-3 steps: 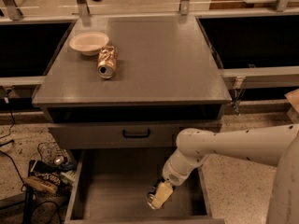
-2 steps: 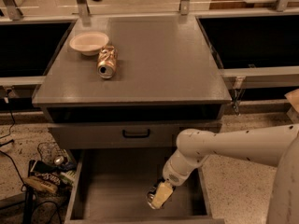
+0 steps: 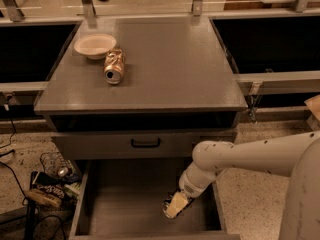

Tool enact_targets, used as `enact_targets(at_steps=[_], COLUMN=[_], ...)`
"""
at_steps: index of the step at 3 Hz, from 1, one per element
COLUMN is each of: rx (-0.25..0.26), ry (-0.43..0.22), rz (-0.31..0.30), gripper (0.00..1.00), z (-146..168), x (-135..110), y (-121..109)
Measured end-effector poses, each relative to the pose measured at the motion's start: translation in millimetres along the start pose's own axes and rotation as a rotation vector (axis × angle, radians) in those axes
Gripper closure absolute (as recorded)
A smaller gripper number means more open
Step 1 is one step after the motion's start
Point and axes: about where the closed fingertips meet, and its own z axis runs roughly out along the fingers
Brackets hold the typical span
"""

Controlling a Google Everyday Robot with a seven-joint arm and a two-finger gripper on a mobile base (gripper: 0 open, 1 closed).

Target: Place pepsi can into middle drawer

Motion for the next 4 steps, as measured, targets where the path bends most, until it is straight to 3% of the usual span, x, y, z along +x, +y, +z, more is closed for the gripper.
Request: enact_targets(at_steps=[1,2,4], rx=[0.027,0.025,-0.042], ry=[0.007,0.01,0.038], rz=[0.044,0.05,0.071], gripper=[1.0,1.0,1.0], z=[1.2,3.4,37.9], x=[5.5,6.0,4.5], y=[-10.8,-11.5,-11.3])
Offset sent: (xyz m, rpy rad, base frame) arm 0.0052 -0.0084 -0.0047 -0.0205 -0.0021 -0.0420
